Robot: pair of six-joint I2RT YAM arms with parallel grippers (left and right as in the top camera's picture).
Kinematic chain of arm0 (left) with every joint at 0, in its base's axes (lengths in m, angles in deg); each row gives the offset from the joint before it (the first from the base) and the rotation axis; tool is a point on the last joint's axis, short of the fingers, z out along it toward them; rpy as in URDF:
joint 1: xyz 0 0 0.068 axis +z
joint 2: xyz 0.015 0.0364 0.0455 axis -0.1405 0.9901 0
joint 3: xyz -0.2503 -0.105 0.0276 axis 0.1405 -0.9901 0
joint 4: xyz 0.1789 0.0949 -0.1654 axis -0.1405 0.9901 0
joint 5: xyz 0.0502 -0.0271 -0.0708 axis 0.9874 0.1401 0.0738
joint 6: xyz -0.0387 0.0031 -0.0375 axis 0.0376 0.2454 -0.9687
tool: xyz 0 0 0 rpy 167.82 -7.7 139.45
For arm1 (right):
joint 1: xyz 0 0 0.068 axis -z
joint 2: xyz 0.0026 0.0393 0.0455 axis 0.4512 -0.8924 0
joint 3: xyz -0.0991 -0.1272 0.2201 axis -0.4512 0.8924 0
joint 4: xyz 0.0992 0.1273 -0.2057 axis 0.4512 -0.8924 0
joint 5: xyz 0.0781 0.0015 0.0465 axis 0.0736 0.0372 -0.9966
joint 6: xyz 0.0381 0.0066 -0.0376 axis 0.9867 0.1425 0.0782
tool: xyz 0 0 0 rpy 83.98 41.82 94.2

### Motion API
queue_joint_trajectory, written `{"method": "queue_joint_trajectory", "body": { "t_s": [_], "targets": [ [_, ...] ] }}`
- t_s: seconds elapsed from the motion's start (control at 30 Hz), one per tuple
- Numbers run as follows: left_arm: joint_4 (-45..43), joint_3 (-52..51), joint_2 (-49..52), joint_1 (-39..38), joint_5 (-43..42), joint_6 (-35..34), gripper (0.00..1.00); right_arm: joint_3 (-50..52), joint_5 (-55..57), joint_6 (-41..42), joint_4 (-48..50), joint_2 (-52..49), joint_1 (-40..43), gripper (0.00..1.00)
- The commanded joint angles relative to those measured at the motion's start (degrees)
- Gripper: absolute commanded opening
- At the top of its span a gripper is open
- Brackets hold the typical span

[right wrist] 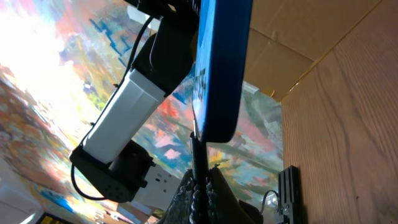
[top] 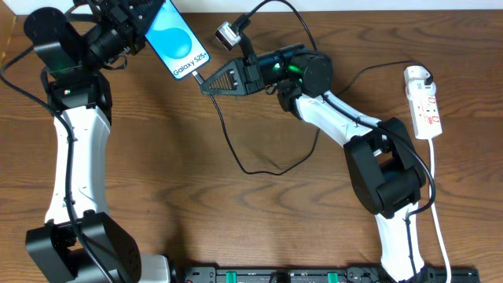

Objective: Plug charger to phone and switch on socket

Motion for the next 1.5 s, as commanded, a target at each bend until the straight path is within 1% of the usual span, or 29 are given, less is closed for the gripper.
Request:
{"method": "queue_joint_trajectory", "body": {
  "t_s": [0.0,0.47,0.73,0.93,1.07,1.27,1.47],
  "targets": [
    [-0.4,0.6,-0.2,-0.6,-2.3,2.1,0.08,-1.3,6.7,-0.8,-0.2,0.8,0.5,0.01],
    [-0.5,0.6,-0.2,-0.6,-2.4,0.9,0.07,-1.2,7.5,-1.7,-1.7,0.8,0.5,0.01],
    [-0.4,0.6,-0.2,-0.4,2.8,0.1,0.07,-1.2,5.5,-1.6,-1.7,0.8,0.5,0.01],
    [-0.4,0.6,-0.2,-0.4,4.9,0.1,0.07,-1.2,4.5,-1.6,-1.7,0.8,0.5,0.01],
    [-0.4,0.6,-0.2,0.3,5.0,-0.1,0.07,-1.2,4.4,-1.6,-1.7,0.8,0.5,0.01],
    [-0.4,0.6,-0.2,2.4,4.8,-2.8,0.07,-1.2,4.2,-1.7,-1.7,0.8,0.5,0.01],
    [-0.4,0.6,-0.2,2.6,3.7,-2.8,0.08,-1.2,4.1,-1.7,-1.7,0.8,0.5,0.01]
  ]
}}
